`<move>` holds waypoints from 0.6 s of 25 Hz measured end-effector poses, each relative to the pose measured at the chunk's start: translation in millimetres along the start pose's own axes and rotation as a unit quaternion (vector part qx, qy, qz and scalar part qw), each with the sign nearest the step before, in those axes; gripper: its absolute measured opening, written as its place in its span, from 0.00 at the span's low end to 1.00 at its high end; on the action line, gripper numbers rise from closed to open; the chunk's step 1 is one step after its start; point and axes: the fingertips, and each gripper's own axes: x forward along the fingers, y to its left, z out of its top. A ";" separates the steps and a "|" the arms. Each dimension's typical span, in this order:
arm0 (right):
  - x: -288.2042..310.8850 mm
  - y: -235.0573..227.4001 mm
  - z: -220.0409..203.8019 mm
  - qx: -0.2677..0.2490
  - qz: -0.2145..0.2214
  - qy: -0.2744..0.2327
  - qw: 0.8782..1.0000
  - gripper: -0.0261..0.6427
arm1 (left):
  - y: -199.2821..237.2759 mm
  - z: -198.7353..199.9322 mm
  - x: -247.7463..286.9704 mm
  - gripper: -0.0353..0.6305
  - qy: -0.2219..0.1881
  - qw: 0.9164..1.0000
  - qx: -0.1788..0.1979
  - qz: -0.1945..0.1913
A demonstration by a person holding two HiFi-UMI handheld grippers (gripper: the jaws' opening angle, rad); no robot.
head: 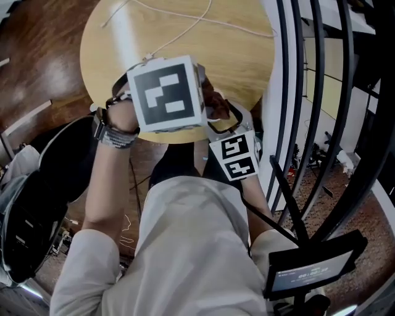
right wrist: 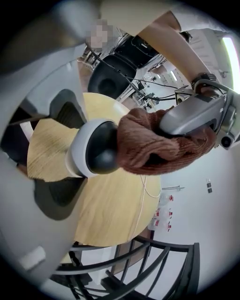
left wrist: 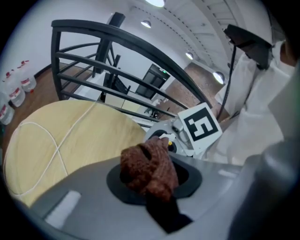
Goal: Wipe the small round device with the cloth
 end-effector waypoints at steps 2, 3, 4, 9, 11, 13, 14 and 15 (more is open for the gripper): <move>-1.5 1.9 -0.6 -0.027 0.000 0.010 1.000 0.53 | -5.2 -1.9 12.1 0.18 0.016 1.000 0.004 -0.005; -1.5 2.7 -0.7 -0.044 0.000 0.012 0.999 0.53 | -8.8 -4.9 18.2 0.18 0.031 0.999 0.004 -0.010; -1.3 3.6 -1.0 -0.062 0.001 0.014 0.998 0.52 | -12.0 -8.7 22.7 0.18 0.048 0.999 0.004 -0.014; -1.2 9.7 -1.8 -0.110 0.010 0.025 0.994 0.52 | -1.7 -19.2 27.6 0.18 0.107 0.994 0.010 0.009; -0.6 12.8 -0.5 -0.111 0.012 0.025 0.993 0.52 | 5.5 -23.5 28.2 0.18 0.120 0.993 0.010 0.014; -1.5 15.3 0.1 -0.110 0.012 0.023 0.994 0.52 | 9.6 -26.3 30.0 0.18 0.127 0.992 0.007 0.010; -2.4 16.7 -0.2 -0.110 0.012 0.021 0.994 0.52 | 10.4 -28.0 31.3 0.18 0.132 0.991 0.005 0.007; -3.5 18.6 -0.7 -0.111 0.013 0.020 0.994 0.52 | 10.6 -29.9 32.7 0.18 0.137 0.991 0.003 0.004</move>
